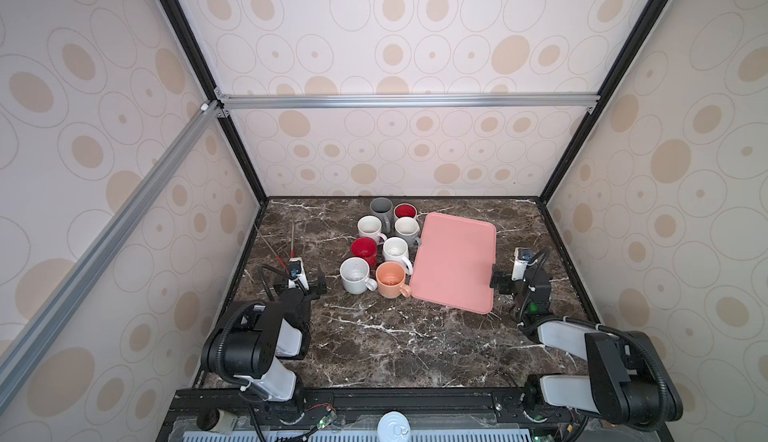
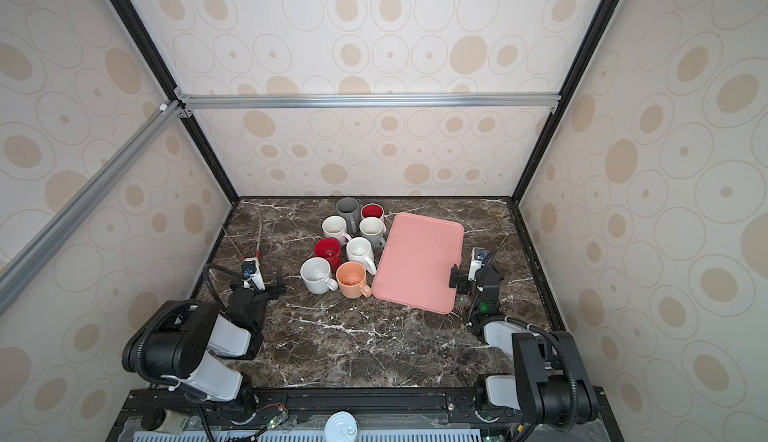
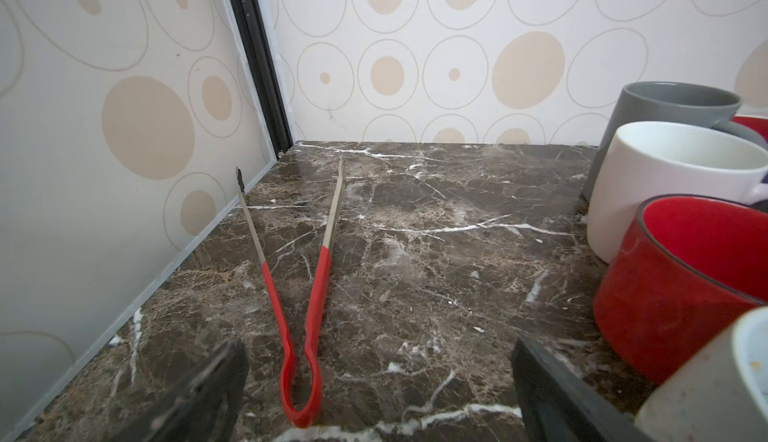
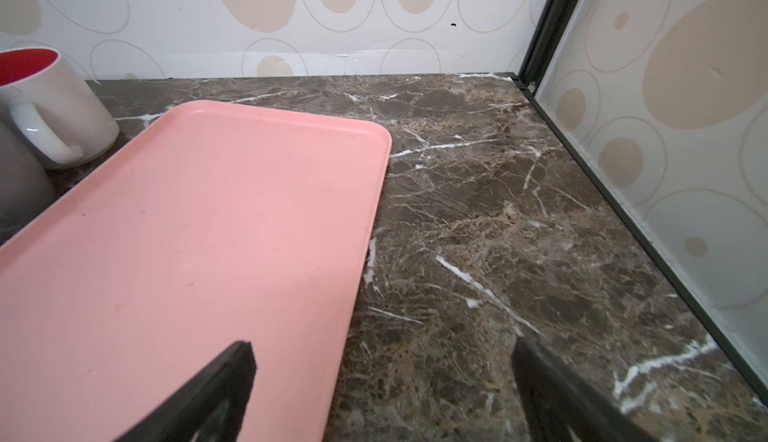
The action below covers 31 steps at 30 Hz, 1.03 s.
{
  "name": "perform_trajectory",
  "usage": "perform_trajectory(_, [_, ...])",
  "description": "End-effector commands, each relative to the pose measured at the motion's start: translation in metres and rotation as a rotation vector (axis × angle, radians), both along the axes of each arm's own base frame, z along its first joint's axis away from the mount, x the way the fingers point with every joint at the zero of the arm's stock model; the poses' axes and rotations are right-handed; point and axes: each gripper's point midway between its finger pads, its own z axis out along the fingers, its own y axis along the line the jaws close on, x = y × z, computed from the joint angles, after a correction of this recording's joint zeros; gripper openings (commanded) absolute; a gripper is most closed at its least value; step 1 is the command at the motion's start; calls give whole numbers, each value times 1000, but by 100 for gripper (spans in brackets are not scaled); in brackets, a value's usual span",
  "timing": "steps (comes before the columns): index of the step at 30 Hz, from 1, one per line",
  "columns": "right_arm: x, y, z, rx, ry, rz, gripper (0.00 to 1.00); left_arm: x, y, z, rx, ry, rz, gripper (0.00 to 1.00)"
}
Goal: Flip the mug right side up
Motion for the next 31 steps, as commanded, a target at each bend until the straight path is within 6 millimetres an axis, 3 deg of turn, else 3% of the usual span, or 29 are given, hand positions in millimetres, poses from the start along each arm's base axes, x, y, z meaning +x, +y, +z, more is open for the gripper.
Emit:
perform_trajectory(1, [15, 6, 4, -1, -51, 44, 100, 12, 13, 24, 2, -75, 71, 100])
perform_trajectory(10, [27, -6, -15, -1, 30, -36, 100, 16, 15, 23, 5, -63, 87, 100])
perform_trajectory(31, [29, -3, -16, -2, 35, -18, 100, 16, 15, 23, 6, -63, 85, 100])
